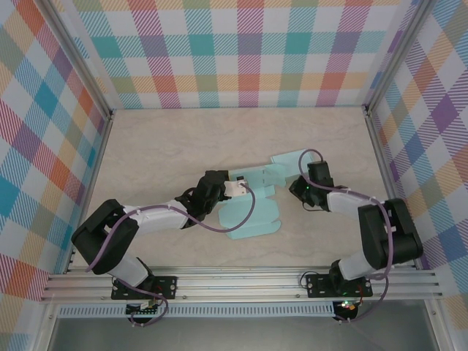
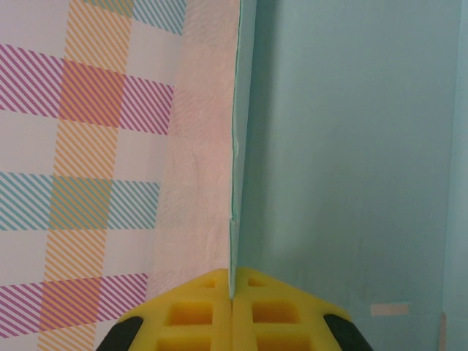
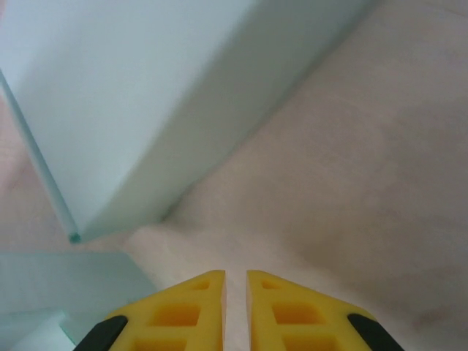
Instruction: Fold the paper box
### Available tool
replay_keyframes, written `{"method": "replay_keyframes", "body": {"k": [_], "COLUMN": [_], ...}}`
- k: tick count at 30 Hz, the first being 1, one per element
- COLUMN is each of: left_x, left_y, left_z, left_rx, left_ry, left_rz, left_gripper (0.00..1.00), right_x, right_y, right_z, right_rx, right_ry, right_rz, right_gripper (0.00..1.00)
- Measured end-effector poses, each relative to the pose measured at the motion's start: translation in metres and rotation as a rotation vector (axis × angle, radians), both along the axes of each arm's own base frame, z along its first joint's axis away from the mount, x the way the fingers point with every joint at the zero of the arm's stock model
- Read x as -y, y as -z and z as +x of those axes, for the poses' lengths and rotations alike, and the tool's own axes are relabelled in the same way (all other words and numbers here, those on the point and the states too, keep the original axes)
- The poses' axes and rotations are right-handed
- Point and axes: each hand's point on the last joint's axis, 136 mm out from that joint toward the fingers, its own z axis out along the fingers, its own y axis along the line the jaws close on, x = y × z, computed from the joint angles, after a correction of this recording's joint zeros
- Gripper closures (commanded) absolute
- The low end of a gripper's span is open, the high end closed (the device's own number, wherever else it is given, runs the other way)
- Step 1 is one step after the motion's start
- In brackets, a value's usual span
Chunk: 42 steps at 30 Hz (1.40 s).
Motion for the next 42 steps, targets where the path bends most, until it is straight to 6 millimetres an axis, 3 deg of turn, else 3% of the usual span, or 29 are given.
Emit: {"method": "replay_keyframes", "body": {"k": [7,15,20,27,33,37,42], "left_x": [0.001,0.008,0.016,0.023,0.024,0.025,0.028], "left_y": [0.0,-0.001,-0.004,-0.009,-0.049,-0.073,-0.076], "left_z": [0.001,0.013,0.02,0.018,0.005,-0.004,-0.008], "left_rx": [0.002,0.033,0.061,0.065,0.111,0.138,0.134], "left_ry": [-0.001,0.0,0.02,0.061,0.11,0.144,0.169], "left_rz": [-0.002,-0.016,-0.02,-0.038,-0.129,-0.194,-0.206], "left_gripper": [1.0,1.0,1.0,1.0,1.0,1.0,1.0], "right_x": [-0.022,-0.023,-0.003,0.027,0.049,0.054,0.039], "right_y": [-0.006,-0.014,-0.029,-0.062,-0.071,-0.076,-0.083], "right_z": [0.045,0.07,0.073,0.06,0.049,0.049,0.062], "right_rx": [0.045,0.075,0.108,0.2,0.228,0.252,0.279], "right_ry": [-0.059,-0.081,-0.05,-0.032,-0.053,-0.102,-0.205], "right_rz": [0.047,0.081,0.094,0.087,0.074,0.097,0.166], "right_gripper": [0.82,0.81,0.79,0.74,0.7,0.7,0.69]}}
